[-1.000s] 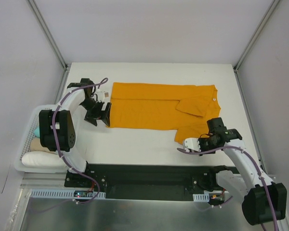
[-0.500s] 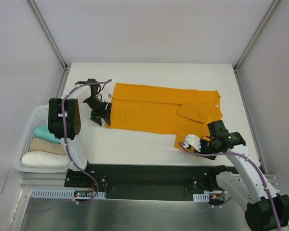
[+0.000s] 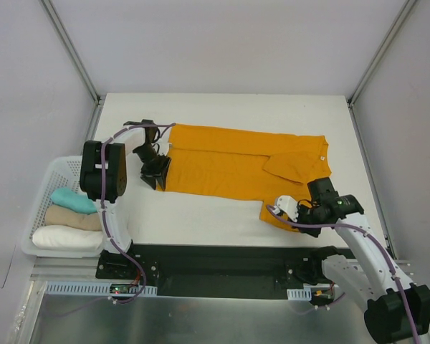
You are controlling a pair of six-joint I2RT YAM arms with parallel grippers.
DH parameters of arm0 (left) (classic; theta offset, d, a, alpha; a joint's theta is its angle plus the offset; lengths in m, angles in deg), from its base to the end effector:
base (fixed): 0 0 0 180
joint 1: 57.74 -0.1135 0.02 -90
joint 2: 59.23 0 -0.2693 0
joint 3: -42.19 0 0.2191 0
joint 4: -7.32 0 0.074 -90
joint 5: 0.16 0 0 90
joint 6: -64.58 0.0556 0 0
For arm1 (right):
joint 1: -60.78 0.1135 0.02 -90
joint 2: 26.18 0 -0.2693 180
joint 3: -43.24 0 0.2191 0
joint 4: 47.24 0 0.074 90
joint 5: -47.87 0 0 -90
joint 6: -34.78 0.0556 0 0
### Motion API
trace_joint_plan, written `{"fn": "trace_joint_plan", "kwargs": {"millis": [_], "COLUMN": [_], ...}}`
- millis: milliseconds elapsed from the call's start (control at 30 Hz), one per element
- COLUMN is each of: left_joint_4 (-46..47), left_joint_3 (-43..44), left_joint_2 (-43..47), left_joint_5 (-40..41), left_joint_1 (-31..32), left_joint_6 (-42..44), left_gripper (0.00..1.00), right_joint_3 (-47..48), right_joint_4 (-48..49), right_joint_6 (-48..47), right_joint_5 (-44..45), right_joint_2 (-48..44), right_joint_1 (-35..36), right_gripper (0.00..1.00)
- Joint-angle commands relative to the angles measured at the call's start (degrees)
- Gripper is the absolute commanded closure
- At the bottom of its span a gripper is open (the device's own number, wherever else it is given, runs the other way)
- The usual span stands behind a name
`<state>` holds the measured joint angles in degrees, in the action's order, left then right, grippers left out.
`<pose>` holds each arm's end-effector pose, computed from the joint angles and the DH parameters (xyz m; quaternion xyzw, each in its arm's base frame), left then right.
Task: Roll the t-shirts
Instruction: Fold the T-shirt at the center of the board.
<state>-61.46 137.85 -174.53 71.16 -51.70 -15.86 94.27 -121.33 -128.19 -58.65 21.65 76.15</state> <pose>0.3411 -0.0540 0.1567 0.1361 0.9772 -0.1618 0.0186 0.0919 0.0417 0.2050 -0.6971 0.6834 0.0450 0.2122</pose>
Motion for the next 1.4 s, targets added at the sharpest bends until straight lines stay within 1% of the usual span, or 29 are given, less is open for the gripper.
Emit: {"fn": "trace_joint_plan", "kwargs": {"millis": [0,100,133,200,333,567,733,867,967,1100,1200,1367], "left_joint_4": [-0.9,-1.0,-1.1,-1.6,-2.7,-4.1,-4.9,-5.7,-5.7,-6.3,-6.6,-7.7], "left_joint_3": [0.3,0.7,0.7,0.7,-0.9,-6.5,-8.0,-7.5,-6.2,-3.2,-0.7,4.2], "left_joint_2": [-0.8,-1.8,-1.8,-1.1,3.1,12.1,15.5,17.0,16.9,15.5,14.6,12.7], "left_joint_5": [1.7,0.4,0.1,-0.7,-0.7,-2.2,-3.4,-6.6,-7.3,-7.3,-6.7,-5.8], "left_joint_1": [0.5,0.9,1.2,1.3,1.3,1.2,1.2,1.2,1.2,1.2,1.2,1.1], "left_joint_6": [0.5,0.5,0.7,0.9,1.2,1.0,1.5,1.9,2.1,2.3,2.7,3.2], "left_gripper": [0.64,0.76,0.87,1.0,1.0,1.0,1.0,1.0,1.0,1.0,1.0,1.0], "right_joint_3": [0.9,1.0,1.1,1.4,2.9,5.0,7.6,10.0,11.9,15.7,19.5,24.5], "right_joint_4": [1.3,2.6,3.4,3.7,2.2,-1.4,-2.4,-1.8,0.0,4.5,7.2,10.6], "right_joint_6": [2.0,3.3,4.0,5.2,6.6,9.9,13.1,14.8,15.5,16.1,15.8,14.5], "right_joint_5": [0.7,1.4,2.4,3.2,4.6,7.9,11.7,13.3,13.7,13.6,13.3,13.1], "right_joint_2": [0.9,1.8,1.9,1.9,0.1,-3.5,-5.4,-5.9,-4.8,-0.7,3.7,10.0], "right_joint_1": [0.4,0.4,0.4,0.3,0.3,0.2,-0.6,-2.2,-4.9,-9.6,-11.8,-13.0], "right_gripper": [0.99,0.99,0.99,0.99,0.99,0.99,0.99,0.99,0.99,0.99,0.99,0.99]}}
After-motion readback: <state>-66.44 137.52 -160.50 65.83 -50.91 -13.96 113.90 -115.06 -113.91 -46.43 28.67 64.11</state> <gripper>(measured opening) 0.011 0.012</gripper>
